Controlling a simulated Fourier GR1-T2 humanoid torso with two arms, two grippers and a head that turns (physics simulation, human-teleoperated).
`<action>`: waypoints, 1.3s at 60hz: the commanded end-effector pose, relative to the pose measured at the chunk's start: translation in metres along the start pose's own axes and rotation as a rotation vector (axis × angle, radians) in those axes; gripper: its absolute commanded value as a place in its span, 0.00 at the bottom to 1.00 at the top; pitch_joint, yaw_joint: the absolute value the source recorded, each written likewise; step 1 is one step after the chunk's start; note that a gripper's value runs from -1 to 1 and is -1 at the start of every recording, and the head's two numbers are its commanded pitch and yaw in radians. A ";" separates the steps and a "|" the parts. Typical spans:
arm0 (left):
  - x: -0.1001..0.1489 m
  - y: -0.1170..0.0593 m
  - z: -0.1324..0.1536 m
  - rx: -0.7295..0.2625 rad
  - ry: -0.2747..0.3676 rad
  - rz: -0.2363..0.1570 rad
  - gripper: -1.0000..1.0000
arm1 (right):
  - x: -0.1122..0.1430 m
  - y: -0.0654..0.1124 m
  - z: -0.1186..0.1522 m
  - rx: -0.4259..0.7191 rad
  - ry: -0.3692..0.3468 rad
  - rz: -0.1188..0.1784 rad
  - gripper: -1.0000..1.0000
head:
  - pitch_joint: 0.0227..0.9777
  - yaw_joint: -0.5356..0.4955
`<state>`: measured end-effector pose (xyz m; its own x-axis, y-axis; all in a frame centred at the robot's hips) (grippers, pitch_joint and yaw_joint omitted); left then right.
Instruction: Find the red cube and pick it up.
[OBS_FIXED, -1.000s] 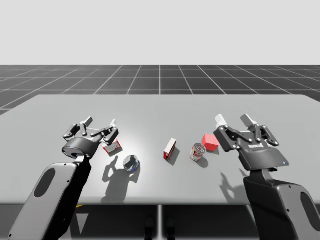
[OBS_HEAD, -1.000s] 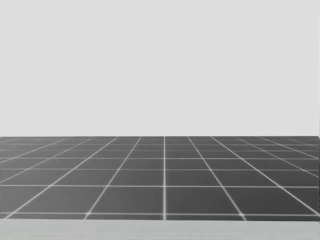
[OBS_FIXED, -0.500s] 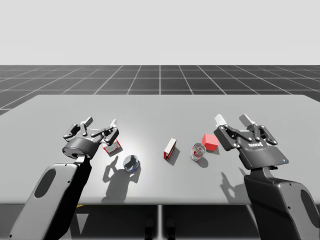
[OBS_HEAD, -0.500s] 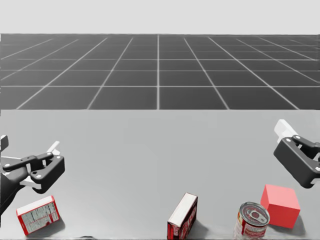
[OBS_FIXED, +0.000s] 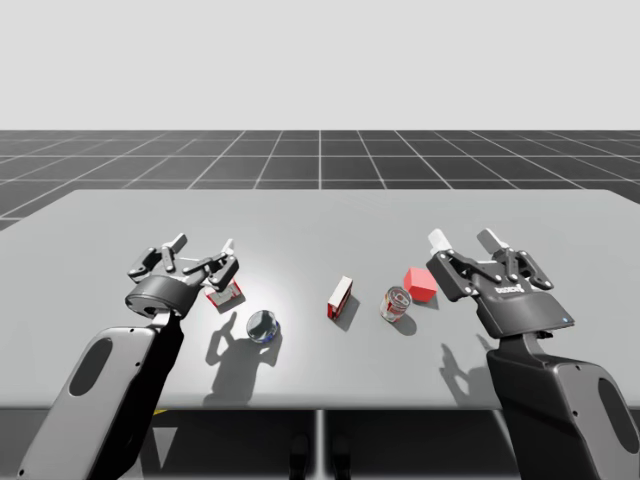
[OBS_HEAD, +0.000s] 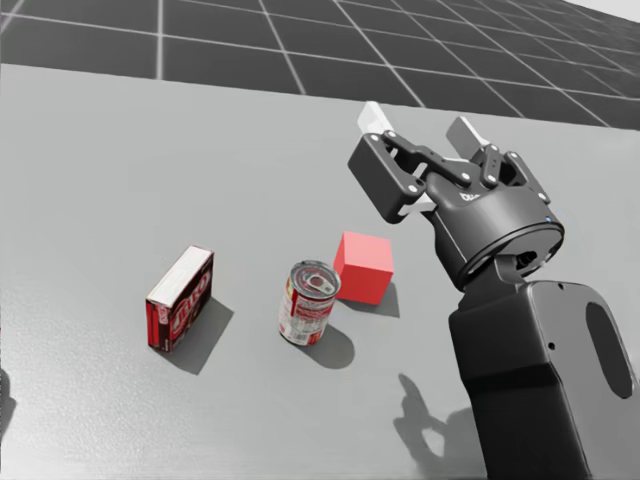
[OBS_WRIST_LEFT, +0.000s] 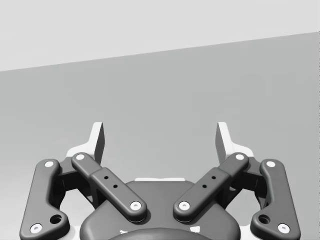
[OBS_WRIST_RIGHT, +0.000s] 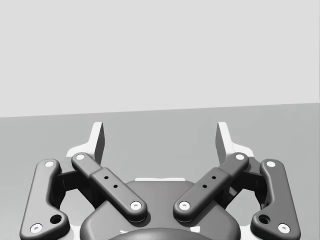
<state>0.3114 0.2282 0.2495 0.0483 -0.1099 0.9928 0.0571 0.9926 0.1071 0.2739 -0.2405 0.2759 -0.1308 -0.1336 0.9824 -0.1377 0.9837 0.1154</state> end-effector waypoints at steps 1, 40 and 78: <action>0.000 -0.003 0.000 -0.006 0.000 0.000 0.00 | 0.000 0.000 0.000 0.002 0.001 0.001 0.00 | 0.79 0.14; -0.001 -0.002 -0.002 -0.006 0.009 0.005 0.00 | -0.021 -0.050 0.049 0.150 0.129 0.023 0.00 | 0.79 0.13; -0.002 -0.003 -0.002 -0.007 0.009 0.001 0.00 | -0.116 -0.072 0.057 0.185 0.311 0.044 0.00 | 0.79 0.13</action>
<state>0.3133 0.2260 0.2467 0.0583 -0.1088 0.9924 0.0634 0.9924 0.1051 0.2370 -0.3086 0.1637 0.1337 -0.0436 0.9901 -0.3043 0.9490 0.0829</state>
